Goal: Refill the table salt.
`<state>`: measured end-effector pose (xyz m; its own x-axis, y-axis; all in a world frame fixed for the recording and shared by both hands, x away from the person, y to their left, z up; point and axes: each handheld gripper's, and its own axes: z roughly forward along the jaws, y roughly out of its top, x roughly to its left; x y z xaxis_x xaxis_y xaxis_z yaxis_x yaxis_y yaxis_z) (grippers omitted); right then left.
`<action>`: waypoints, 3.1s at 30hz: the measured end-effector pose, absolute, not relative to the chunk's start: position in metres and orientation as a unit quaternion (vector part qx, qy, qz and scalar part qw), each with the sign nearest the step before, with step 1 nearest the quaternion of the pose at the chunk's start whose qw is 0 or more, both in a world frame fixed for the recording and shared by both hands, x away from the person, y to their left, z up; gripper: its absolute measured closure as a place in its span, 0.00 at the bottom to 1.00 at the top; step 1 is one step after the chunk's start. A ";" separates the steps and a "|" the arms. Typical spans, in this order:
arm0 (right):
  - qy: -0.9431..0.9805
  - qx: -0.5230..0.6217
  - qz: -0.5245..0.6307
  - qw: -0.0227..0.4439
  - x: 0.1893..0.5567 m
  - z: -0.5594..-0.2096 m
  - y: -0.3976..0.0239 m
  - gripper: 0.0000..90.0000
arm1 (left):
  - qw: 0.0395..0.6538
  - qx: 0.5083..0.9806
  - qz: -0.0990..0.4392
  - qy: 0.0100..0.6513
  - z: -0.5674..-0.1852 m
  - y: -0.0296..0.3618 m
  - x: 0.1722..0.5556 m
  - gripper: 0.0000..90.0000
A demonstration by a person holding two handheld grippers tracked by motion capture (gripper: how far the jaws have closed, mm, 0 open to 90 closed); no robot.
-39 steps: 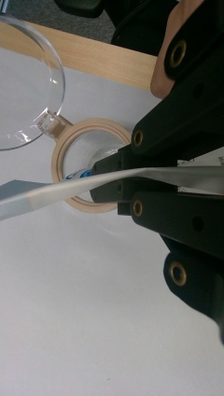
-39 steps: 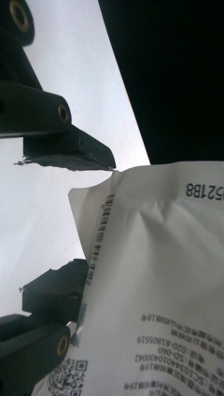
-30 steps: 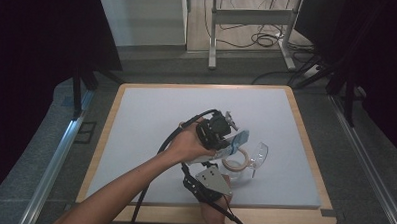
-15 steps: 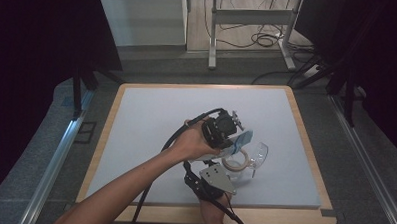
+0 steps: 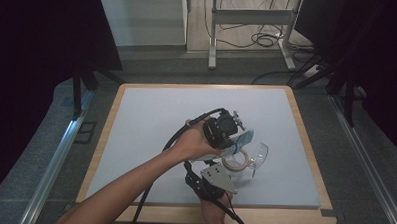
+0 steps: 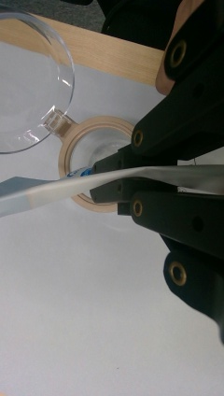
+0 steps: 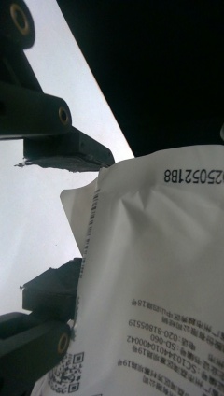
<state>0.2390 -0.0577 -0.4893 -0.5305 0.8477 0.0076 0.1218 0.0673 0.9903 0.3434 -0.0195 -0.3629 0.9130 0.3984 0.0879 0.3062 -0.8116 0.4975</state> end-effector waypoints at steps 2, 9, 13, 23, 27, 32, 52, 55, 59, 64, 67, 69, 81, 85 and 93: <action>0.658 0.368 0.577 0.314 0.239 -0.489 -0.057 0.50 | 0.244 0.947 0.095 0.186 -0.363 -0.019 0.343 1.00; 0.659 0.367 0.577 0.314 0.239 -0.488 -0.057 0.50 | 0.246 0.947 0.095 0.186 -0.362 -0.019 0.344 1.00; 0.657 0.369 0.578 0.312 0.240 -0.487 -0.057 0.50 | 0.241 0.948 0.097 0.184 -0.362 -0.020 0.344 1.00; 0.647 0.377 0.587 0.307 0.240 -0.484 -0.056 0.50 | 0.232 0.950 0.102 0.182 -0.358 -0.023 0.343 1.00; 0.644 0.381 0.589 0.306 0.241 -0.483 -0.056 0.50 | 0.229 0.951 0.104 0.181 -0.357 -0.025 0.343 1.00; 0.641 0.384 0.590 0.306 0.241 -0.483 -0.057 0.50 | 0.223 0.953 0.106 0.176 -0.357 -0.028 0.343 0.99; 0.641 0.384 0.590 0.307 0.242 -0.484 -0.057 0.50 | 0.224 0.952 0.105 0.179 -0.358 -0.027 0.343 0.99; 0.642 0.384 0.590 0.305 0.242 -0.484 -0.057 0.50 | 0.224 0.952 0.105 0.178 -0.359 -0.027 0.343 0.99; 0.641 0.385 0.590 0.304 0.242 -0.484 -0.056 0.50 | 0.223 0.952 0.105 0.179 -0.359 -0.027 0.344 0.99; 0.640 0.388 0.592 0.301 0.242 -0.484 -0.056 0.50 | 0.219 0.954 0.108 0.177 -0.360 -0.029 0.344 0.99; 0.638 0.390 0.595 0.295 0.242 -0.484 -0.056 0.50 | 0.218 0.953 0.108 0.178 -0.360 -0.029 0.344 0.99; 0.636 0.392 0.595 0.296 0.242 -0.483 -0.056 0.50 | 0.216 0.954 0.108 0.177 -0.359 -0.029 0.343 0.99; 0.631 0.395 0.599 0.295 0.242 -0.483 -0.056 0.50 | 0.214 0.955 0.109 0.175 -0.359 -0.031 0.343 0.99; 0.631 0.396 0.599 0.295 0.242 -0.483 -0.056 0.50 | 0.215 0.955 0.108 0.174 -0.359 -0.030 0.343 0.99; 0.631 0.395 0.597 0.298 0.242 -0.482 -0.056 0.50 | 0.213 0.955 0.109 0.173 -0.359 -0.032 0.343 0.99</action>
<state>0.2418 -0.0557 -0.4825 -0.5103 0.8545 0.0966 0.1437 -0.0260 0.9893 0.3430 -0.0317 -0.3595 0.9161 0.3775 0.1352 0.2844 -0.8495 0.4444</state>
